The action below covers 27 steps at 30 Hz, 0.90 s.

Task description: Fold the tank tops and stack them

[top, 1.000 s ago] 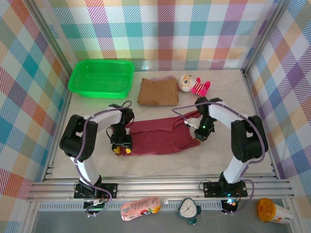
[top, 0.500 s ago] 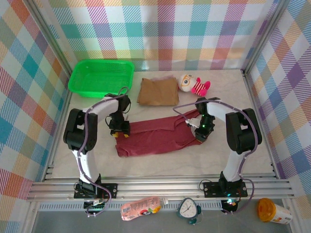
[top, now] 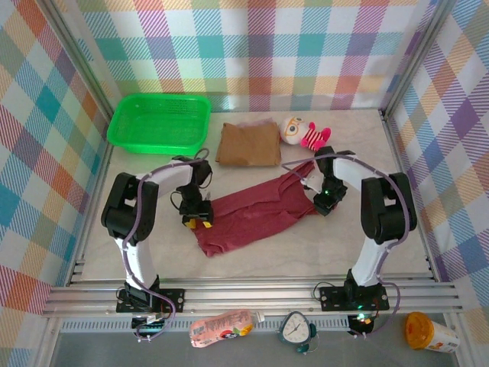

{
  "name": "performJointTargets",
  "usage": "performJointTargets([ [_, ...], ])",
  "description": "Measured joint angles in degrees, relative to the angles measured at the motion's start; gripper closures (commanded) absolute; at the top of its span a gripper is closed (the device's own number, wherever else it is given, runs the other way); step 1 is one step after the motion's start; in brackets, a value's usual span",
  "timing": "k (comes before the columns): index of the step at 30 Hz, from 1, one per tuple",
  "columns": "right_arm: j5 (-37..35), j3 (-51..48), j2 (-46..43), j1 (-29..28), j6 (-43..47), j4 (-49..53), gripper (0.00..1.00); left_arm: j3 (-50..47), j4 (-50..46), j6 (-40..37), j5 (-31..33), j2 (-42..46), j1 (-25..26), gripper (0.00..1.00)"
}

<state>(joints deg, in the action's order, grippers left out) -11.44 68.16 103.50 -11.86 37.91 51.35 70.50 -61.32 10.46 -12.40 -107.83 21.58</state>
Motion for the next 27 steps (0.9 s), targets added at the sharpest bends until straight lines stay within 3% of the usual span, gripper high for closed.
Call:
performJointTargets([
  [5, 2.69, 0.15, -9.09, -4.48, -1.81, -0.37, 0.37, 1.09, -1.51, 0.37, 2.73, 3.56, -0.72, 0.47],
  [13, 12.63, -2.64, -18.43, -22.29, -10.93, -6.88, 0.32, 1.46, -0.33, -0.76, 1.95, 6.1, -9.25, 0.44],
  [19, 19.17, -3.67, -13.64, -40.52, -20.37, -20.04, 0.28, 2.19, 1.95, -2.27, -1.7, 0.57, -10.47, 0.45],
  [27, 21.09, 3.48, 1.92, -53.55, -25.53, -28.83, 0.26, 3.13, 1.75, -4.37, -1.84, -3.37, -10.47, 0.45],
])
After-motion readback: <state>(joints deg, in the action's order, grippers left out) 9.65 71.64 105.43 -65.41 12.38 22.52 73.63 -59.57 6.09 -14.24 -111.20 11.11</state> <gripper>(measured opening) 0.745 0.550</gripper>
